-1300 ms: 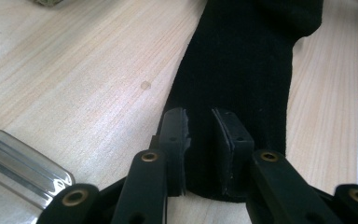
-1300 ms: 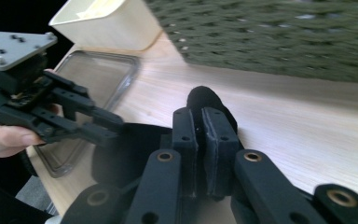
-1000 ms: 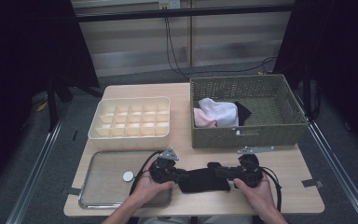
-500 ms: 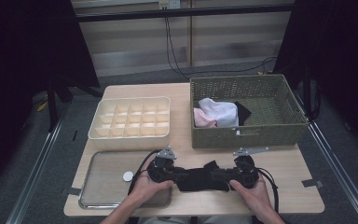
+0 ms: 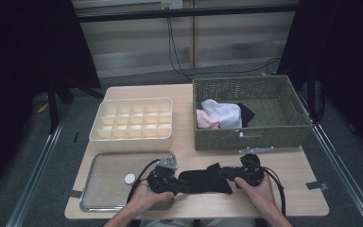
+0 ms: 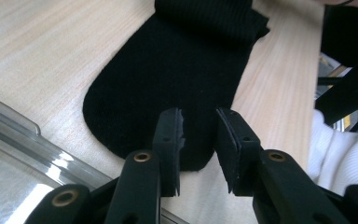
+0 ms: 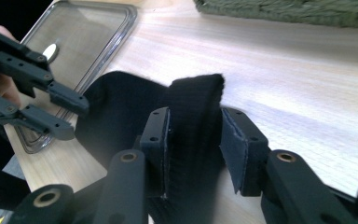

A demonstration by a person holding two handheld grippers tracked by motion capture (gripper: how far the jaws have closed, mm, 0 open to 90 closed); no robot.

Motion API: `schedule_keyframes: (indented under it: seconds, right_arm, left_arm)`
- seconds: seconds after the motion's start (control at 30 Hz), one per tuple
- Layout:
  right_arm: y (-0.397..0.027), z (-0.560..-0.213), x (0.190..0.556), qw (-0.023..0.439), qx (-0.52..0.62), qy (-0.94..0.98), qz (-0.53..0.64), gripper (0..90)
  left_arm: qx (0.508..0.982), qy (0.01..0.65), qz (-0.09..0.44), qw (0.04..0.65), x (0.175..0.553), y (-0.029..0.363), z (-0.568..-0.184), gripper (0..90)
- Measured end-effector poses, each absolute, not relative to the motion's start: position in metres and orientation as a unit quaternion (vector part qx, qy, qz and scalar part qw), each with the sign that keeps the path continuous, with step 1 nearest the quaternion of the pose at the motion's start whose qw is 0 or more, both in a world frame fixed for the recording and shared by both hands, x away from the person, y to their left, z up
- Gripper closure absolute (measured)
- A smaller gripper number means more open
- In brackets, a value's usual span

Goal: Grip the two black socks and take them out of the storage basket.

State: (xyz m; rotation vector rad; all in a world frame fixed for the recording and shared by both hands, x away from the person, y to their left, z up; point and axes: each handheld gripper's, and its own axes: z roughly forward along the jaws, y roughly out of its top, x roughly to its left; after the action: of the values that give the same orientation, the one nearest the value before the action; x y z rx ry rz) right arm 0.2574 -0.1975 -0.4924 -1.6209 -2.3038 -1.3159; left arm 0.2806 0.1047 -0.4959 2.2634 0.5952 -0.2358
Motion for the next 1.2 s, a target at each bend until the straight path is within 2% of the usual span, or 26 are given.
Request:
schedule_keyframes:
  seconds: [0.07, 0.13, 0.17, 0.27, 0.63, 0.97, 1.13, 1.2]
  right_arm:
    - [-0.194, -0.495, 0.258, 0.020, -0.517, -0.748, -0.416, 62.5]
    - [-0.190, -0.496, 0.258, 0.018, -0.515, -0.754, -0.407, 70.3]
    - [-0.189, -0.496, 0.258, 0.013, -0.515, -0.755, -0.406, 77.9]
    - [-0.193, -0.491, 0.257, 0.008, -0.519, -0.747, -0.415, 82.6]
    - [-0.244, -0.467, 0.237, -0.021, -0.545, -0.708, -0.449, 84.0]
    - [-0.288, -0.476, 0.232, -0.047, -0.584, -0.698, -0.410, 83.2]
    - [-0.294, -0.479, 0.234, -0.058, -0.591, -0.701, -0.396, 82.7]
    - [-0.297, -0.482, 0.234, -0.054, -0.594, -0.700, -0.391, 79.9]
  left_arm:
    - [0.890, 0.233, -0.089, 0.383, 0.282, 0.103, -0.496, 70.2]
    - [0.888, 0.233, -0.080, 0.388, 0.283, 0.100, -0.496, 70.2]
    - [0.890, 0.233, -0.078, 0.383, 0.285, 0.100, -0.496, 70.1]
    - [0.889, 0.235, -0.075, 0.386, 0.286, 0.100, -0.496, 70.5]
    - [0.893, 0.231, -0.059, 0.382, 0.296, 0.103, -0.496, 70.6]
    - [0.891, 0.230, -0.051, 0.388, 0.299, 0.102, -0.497, 70.8]
    - [0.885, 0.232, -0.054, 0.400, 0.301, 0.100, -0.499, 70.4]
    - [0.887, 0.233, -0.044, 0.397, 0.302, 0.099, -0.499, 70.2]
